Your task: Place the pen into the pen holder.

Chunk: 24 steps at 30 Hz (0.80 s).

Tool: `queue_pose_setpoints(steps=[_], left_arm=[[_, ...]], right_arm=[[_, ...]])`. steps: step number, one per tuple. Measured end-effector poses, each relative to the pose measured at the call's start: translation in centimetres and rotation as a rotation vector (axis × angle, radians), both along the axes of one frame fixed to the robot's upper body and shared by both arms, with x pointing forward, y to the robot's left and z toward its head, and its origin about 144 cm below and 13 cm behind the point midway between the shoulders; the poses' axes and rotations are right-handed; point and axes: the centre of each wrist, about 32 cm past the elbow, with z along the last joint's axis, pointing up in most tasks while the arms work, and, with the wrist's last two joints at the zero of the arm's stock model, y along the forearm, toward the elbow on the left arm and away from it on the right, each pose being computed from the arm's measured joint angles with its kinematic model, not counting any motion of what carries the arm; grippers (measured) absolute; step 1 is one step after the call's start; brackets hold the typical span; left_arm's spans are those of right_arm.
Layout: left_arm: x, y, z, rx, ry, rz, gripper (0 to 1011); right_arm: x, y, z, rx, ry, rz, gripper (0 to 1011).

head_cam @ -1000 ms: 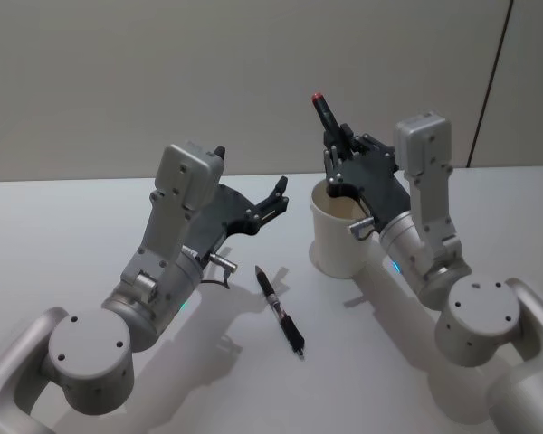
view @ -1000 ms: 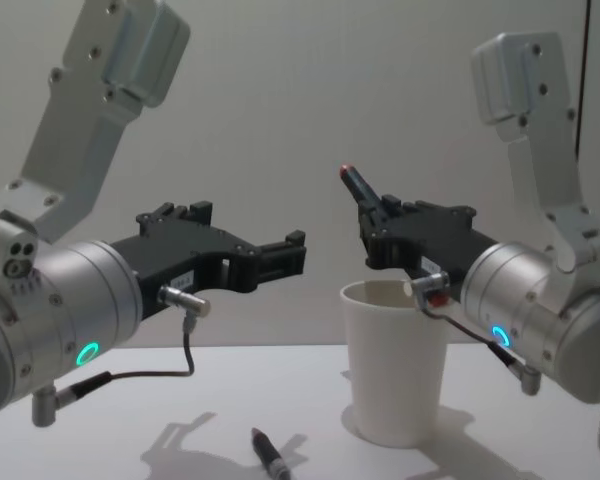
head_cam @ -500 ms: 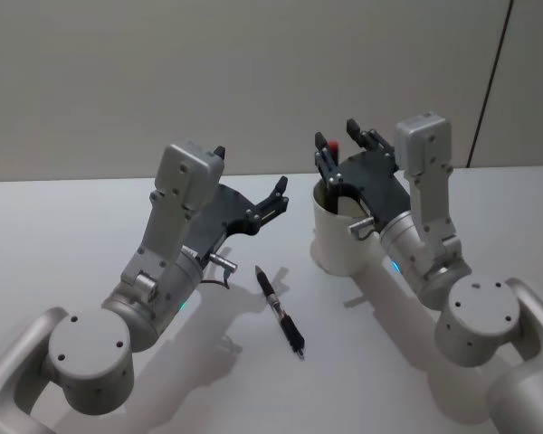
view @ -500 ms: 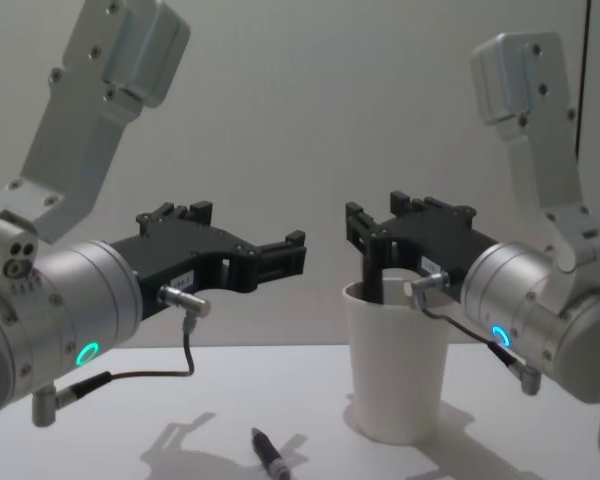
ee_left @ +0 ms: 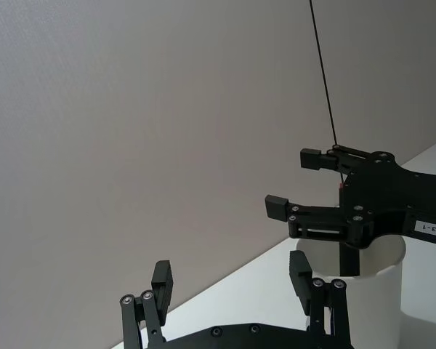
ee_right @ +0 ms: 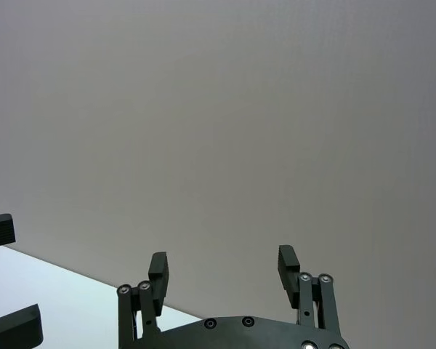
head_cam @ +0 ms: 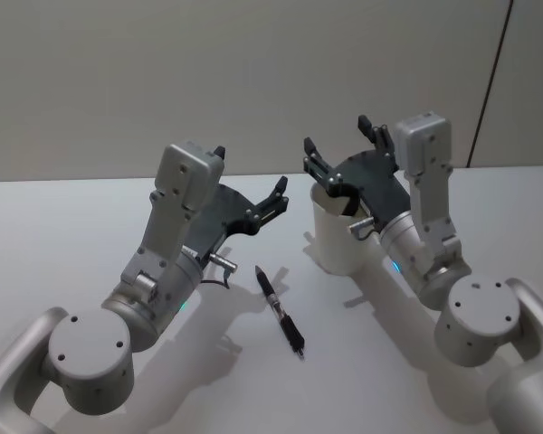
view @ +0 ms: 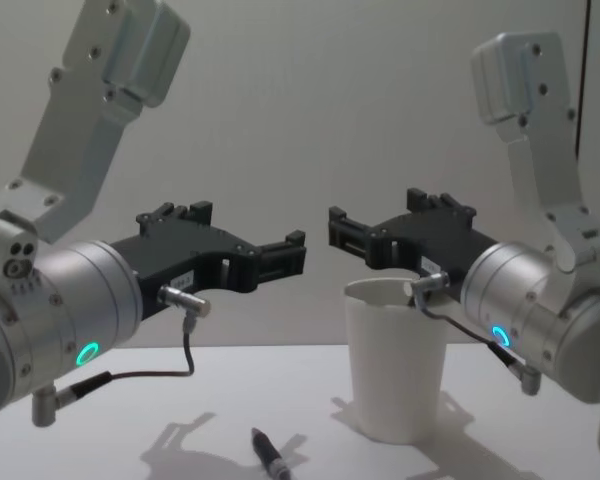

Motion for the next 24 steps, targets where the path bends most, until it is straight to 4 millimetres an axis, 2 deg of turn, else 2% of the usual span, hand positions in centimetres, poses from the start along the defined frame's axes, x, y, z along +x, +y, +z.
queue_pose_setpoints(steps=[5, 13, 24], left_arm=[[0.0, 0.0, 0.0, 0.000, 0.000, 0.000, 1001], [0.0, 0.0, 0.0, 0.000, 0.000, 0.000, 1001], [0.0, 0.0, 0.0, 0.000, 0.000, 0.000, 1001]], right_arm=[[0.0, 0.0, 0.0, 0.000, 0.000, 0.000, 1002], [-0.2, -1.0, 0.9, 0.012, 0.006, 0.013, 1002], [-0.9, -5.6, 3.4, 0.078, 0.048, 0.031, 1002]])
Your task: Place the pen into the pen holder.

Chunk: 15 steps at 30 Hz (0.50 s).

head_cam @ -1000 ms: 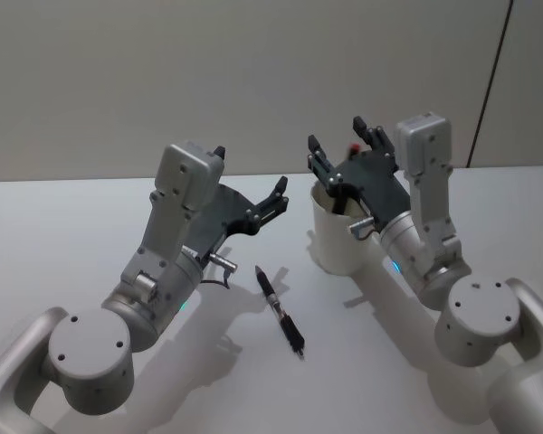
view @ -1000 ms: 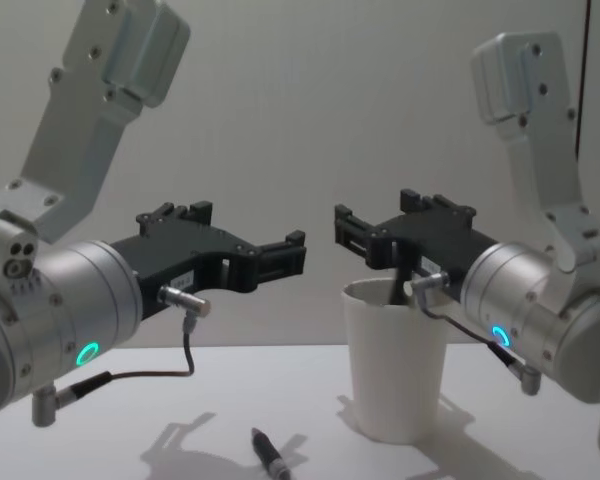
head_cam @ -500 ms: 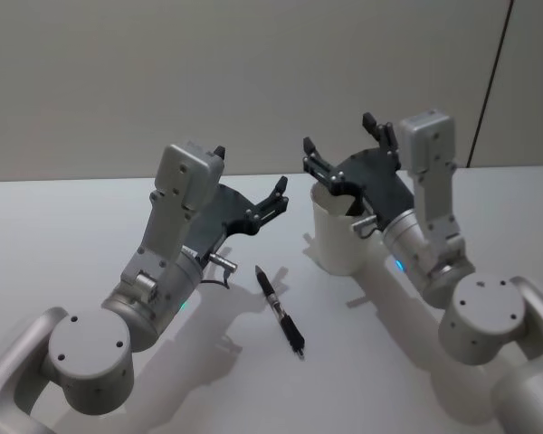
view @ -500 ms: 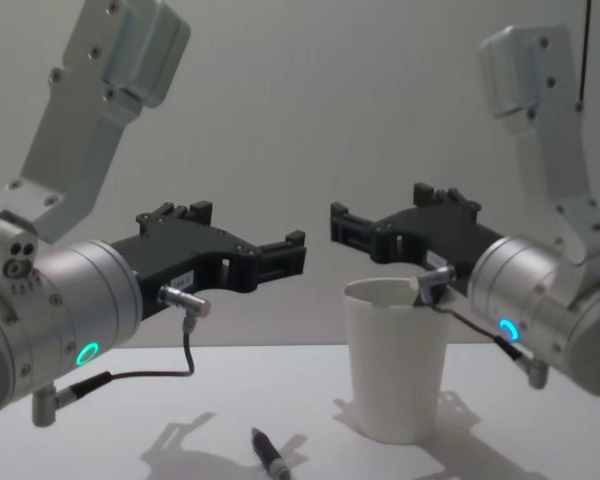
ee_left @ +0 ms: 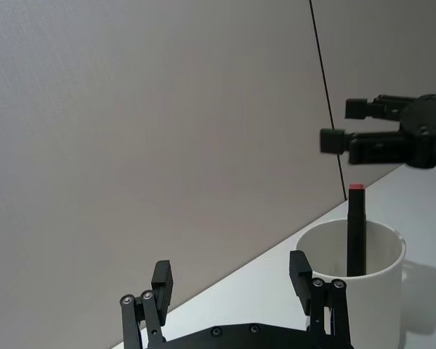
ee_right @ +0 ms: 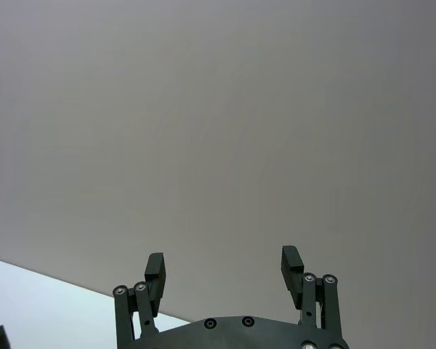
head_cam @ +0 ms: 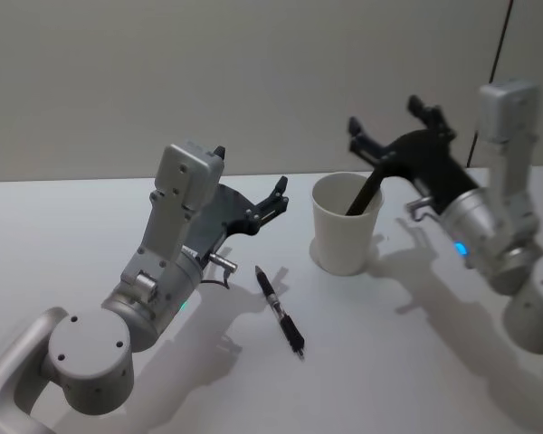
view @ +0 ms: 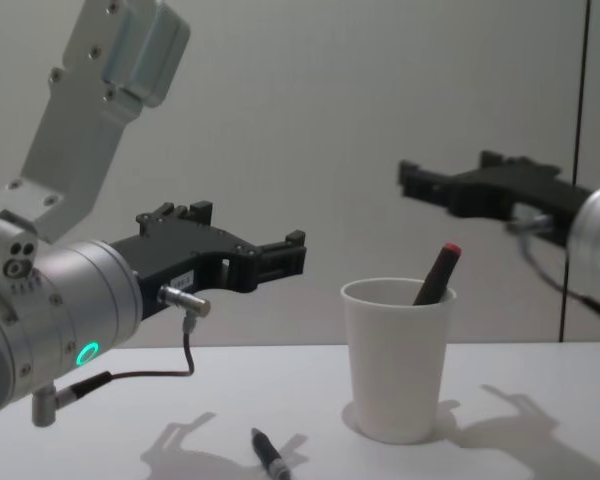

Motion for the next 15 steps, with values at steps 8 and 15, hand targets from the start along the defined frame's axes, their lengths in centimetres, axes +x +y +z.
queue_pose_setpoints(steps=[8, 15], left_arm=[[0.0, 0.0, 0.0, 0.000, 0.000, 0.000, 1001], [0.0, 0.0, 0.0, 0.000, 0.000, 0.000, 1001]], right_arm=[[-0.8, -4.0, 1.2, 0.025, 0.028, -0.034, 1002], [-1.5, -6.9, 1.6, 0.036, 0.043, -0.083, 1002]])
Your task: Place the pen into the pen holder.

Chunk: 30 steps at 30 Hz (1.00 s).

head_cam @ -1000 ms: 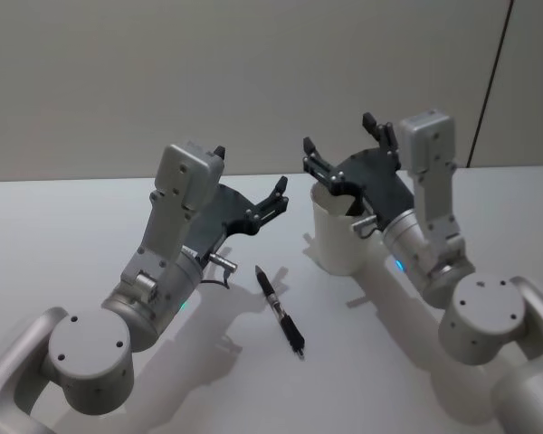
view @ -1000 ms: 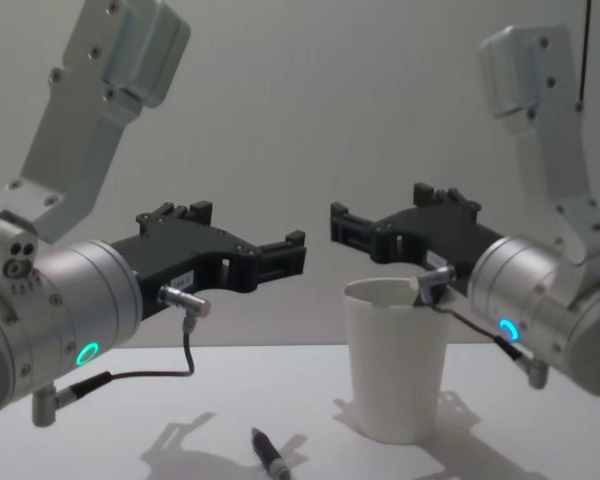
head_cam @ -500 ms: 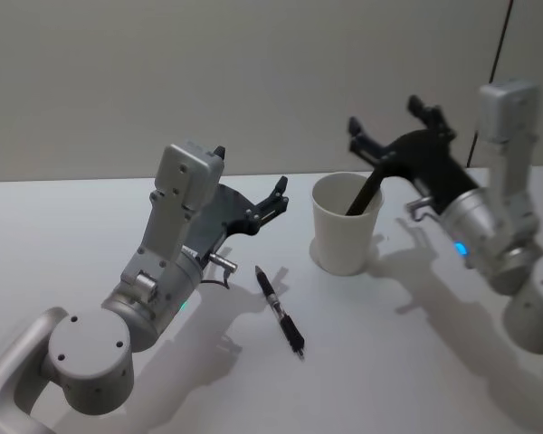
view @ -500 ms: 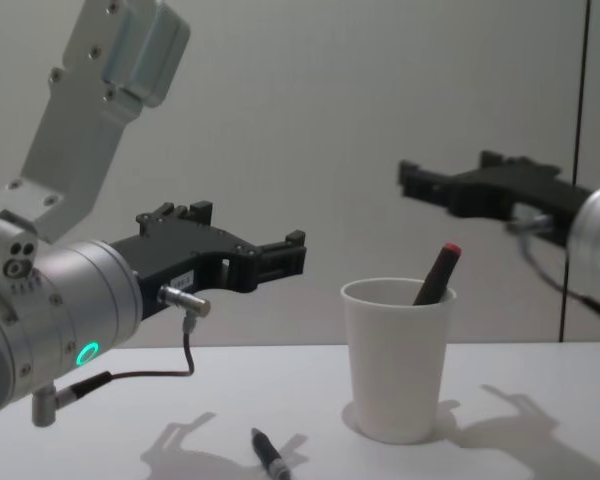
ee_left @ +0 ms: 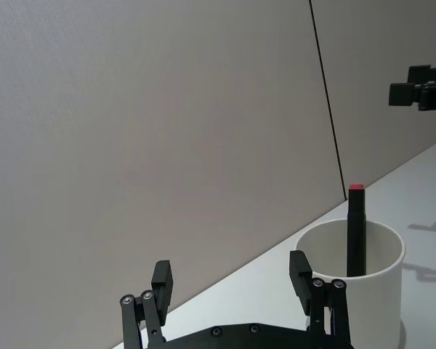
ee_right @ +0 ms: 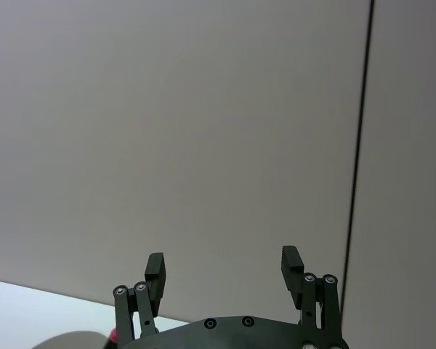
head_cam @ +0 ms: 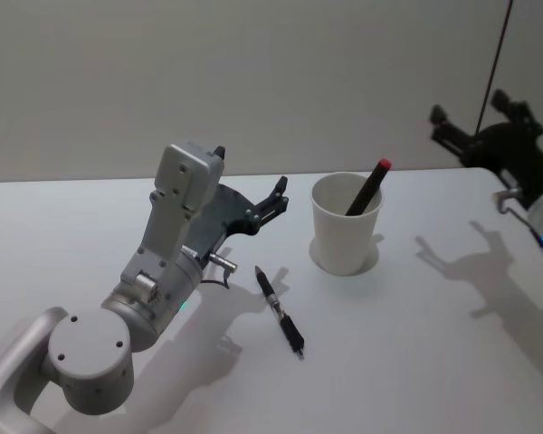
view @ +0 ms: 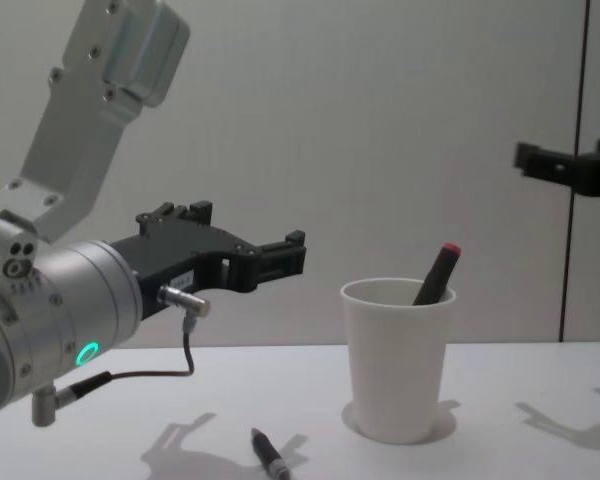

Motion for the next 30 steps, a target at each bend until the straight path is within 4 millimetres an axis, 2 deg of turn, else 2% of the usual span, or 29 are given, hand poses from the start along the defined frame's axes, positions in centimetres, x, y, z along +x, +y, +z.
queue_pose_setpoints(steps=[8, 30], left_arm=[[-0.1, -0.2, 0.2, -0.003, 0.018, 0.003, 1001], [-1.8, -2.4, 1.7, -0.073, 0.257, 0.068, 1001]], right_arm=[[-0.5, -2.0, 0.4, 0.007, 0.010, -0.035, 1002], [-1.0, -3.7, 0.8, 0.012, 0.015, -0.063, 1002]])
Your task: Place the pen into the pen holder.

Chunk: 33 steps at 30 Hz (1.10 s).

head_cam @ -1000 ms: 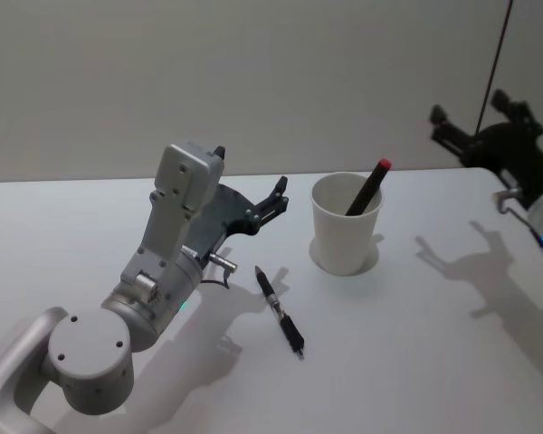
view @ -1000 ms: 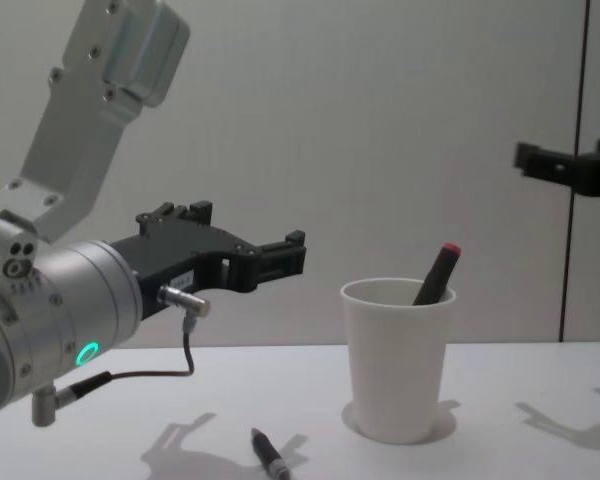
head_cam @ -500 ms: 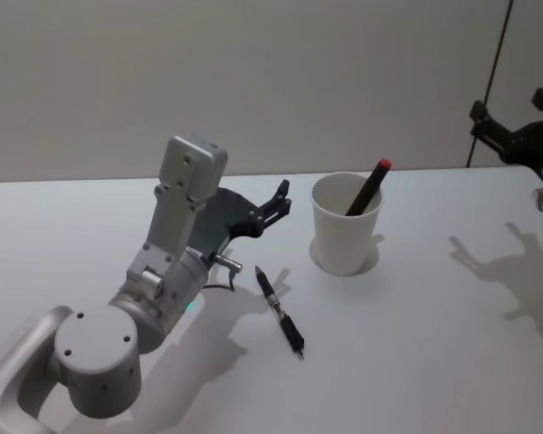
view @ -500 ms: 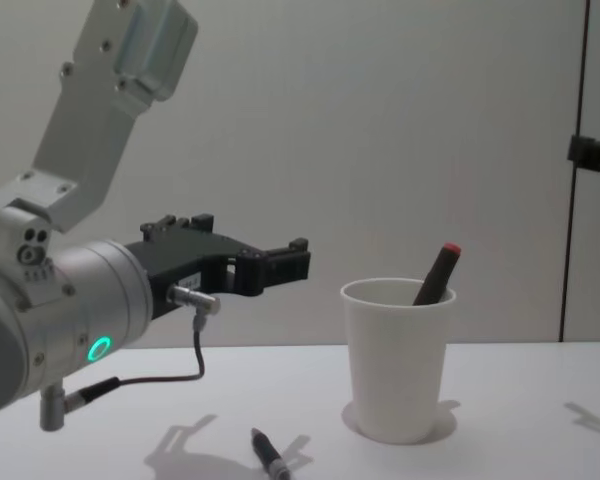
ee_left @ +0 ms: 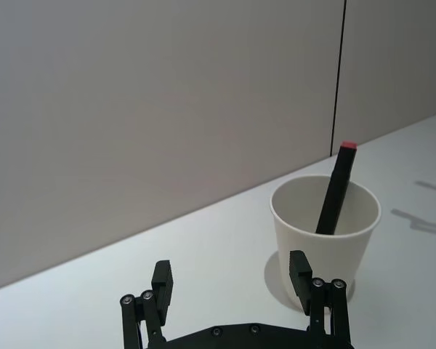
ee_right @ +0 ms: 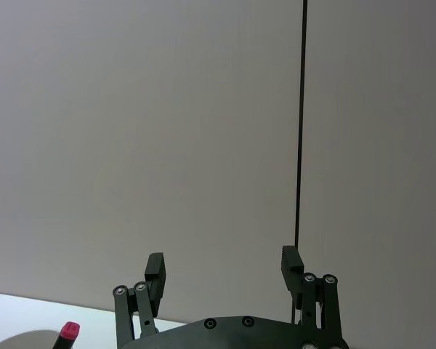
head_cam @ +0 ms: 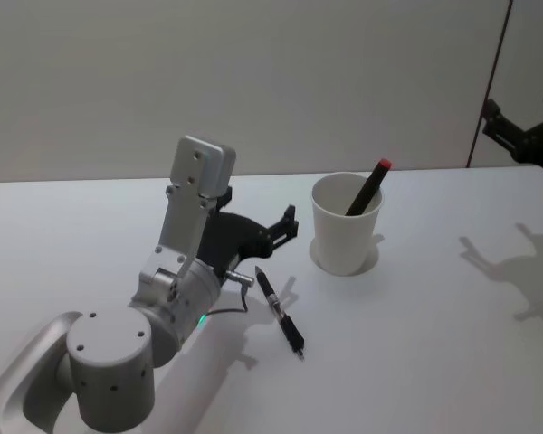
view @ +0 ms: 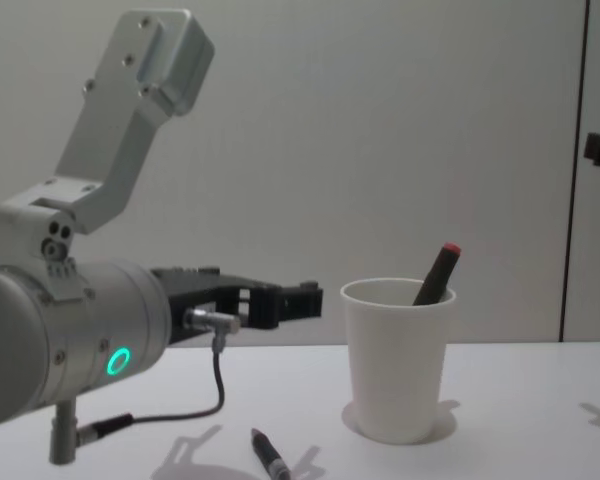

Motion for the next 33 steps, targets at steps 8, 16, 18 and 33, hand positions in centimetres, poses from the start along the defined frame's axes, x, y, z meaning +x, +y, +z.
queue_pose_setpoints(steps=[8, 16, 18, 33], left_arm=[[-0.8, -0.7, 0.2, -0.013, 0.128, 0.004, 1001], [-1.3, -1.2, -0.3, -0.012, 0.235, -0.010, 1001], [-1.4, -1.3, -0.5, -0.008, 0.258, -0.013, 1001], [-1.3, -1.6, -1.8, 0.045, 0.248, 0.021, 1001]], right_arm=[[0.0, -0.2, 0.1, 0.001, 0.000, -0.003, 1002], [-0.1, -0.2, 0.1, 0.001, 0.001, -0.004, 1002], [-0.1, -0.2, 0.1, 0.001, 0.001, -0.005, 1002], [-0.1, -0.3, 0.1, 0.001, 0.001, -0.006, 1002]])
